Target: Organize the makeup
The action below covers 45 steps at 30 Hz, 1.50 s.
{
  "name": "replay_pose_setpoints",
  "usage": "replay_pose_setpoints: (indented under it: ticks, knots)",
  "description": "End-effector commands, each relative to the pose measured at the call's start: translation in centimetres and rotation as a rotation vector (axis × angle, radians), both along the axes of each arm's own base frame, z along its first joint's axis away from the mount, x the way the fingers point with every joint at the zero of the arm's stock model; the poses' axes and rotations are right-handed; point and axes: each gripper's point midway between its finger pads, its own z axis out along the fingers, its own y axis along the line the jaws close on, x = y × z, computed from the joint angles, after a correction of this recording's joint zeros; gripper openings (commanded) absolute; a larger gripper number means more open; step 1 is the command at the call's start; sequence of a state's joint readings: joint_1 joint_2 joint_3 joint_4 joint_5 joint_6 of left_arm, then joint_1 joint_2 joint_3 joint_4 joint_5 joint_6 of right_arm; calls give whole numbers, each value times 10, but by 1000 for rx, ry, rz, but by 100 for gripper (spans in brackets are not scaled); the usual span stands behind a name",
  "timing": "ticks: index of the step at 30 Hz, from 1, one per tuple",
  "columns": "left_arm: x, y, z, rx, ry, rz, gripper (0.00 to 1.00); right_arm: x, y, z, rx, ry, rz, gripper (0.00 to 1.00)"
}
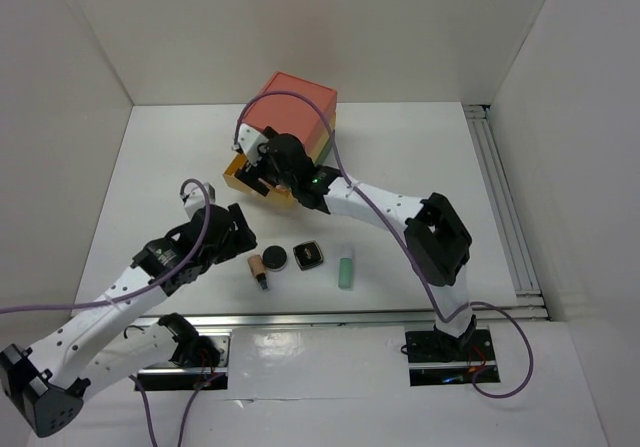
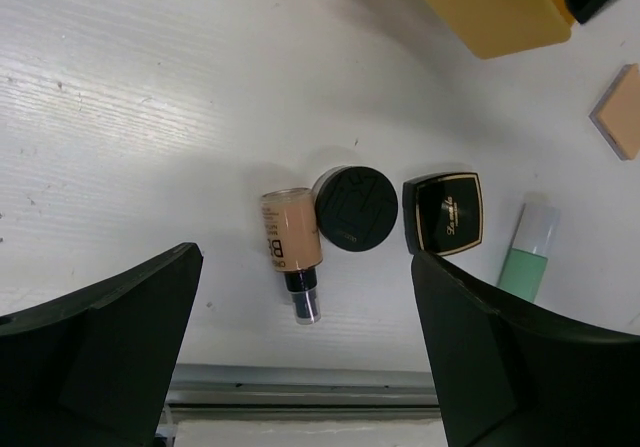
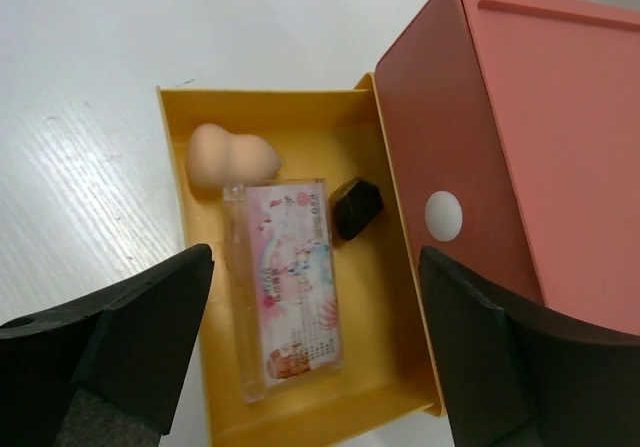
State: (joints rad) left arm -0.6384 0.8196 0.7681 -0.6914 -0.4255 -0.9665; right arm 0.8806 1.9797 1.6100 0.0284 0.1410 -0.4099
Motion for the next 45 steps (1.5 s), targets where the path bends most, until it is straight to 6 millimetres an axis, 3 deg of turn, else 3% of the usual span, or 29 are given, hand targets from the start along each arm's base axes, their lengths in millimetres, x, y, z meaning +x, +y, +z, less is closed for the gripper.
replay_pose_setpoints:
  ticks: [1,4,5,6,7,8,9,11,12,13,14,16,17,18,20,22,23,26,28,30,34,37,39,42,43,45]
  knots:
    - [13,-2,16,-4,-31,41,100,-13,1,75,113,-80,22,93]
    - [20,-3,20,7,-43,57,100,-17,-3,100,164,-97,19,93]
    - [25,-6,20,2,-49,57,99,-18,-9,117,191,-125,0,94]
    - [28,-6,21,8,-60,68,99,-18,-8,117,197,-119,-2,94]
    - [32,-5,21,6,-63,80,93,-12,-17,138,231,-139,-32,94]
    - [37,-4,17,17,-57,78,91,-6,-21,143,241,-131,-49,95]
    - [44,-10,21,-7,-74,63,91,2,-27,160,268,-125,-72,95]
    - [54,-13,22,-6,-92,46,86,31,-51,168,314,-84,-127,97]
    - [61,-7,17,2,-82,73,86,42,-53,149,289,-24,-112,98]
    - [63,-5,14,3,-71,80,84,54,-58,172,324,-35,-101,98]
    - [69,-6,16,-20,-93,87,84,77,-79,171,336,-14,-135,98]
    - [78,2,10,-5,-107,98,84,103,-83,135,295,84,-110,99]
    - [86,-4,16,-21,-150,46,84,122,-101,155,340,64,-124,99]
    - [92,-2,17,-31,-169,39,83,133,-96,129,328,121,-73,99]
    - [98,-8,11,-51,-182,-17,82,155,-120,137,378,129,-72,99]
    - [109,-7,14,-63,-214,-37,81,168,-126,115,400,186,-41,99]
    - [111,-14,10,-79,-205,-78,81,179,-140,117,423,170,-57,99]
    - [117,-21,6,-66,-220,-127,80,194,-153,111,489,189,-33,99]
    - [123,-20,6,-57,-244,-142,80,198,-152,98,526,236,16,99]
    - [125,-20,1,-49,-250,-146,79,202,-153,96,583,259,52,99]
    - [130,-17,-11,-46,-233,-122,79,195,-134,80,634,325,178,99]
    - [139,-18,-21,-51,-223,-122,76,190,-130,79,644,350,217,92]
    - [146,-17,-32,-46,-209,-113,76,190,-129,67,640,376,219,88]
    - [166,-18,-22,-58,-254,-90,73,190,-129,64,640,379,218,77]
    - [170,-20,-28,-55,-242,-90,72,189,-128,60,638,391,223,73]
    - [186,-25,-14,-70,-293,-89,72,187,-128,60,637,395,222,70]
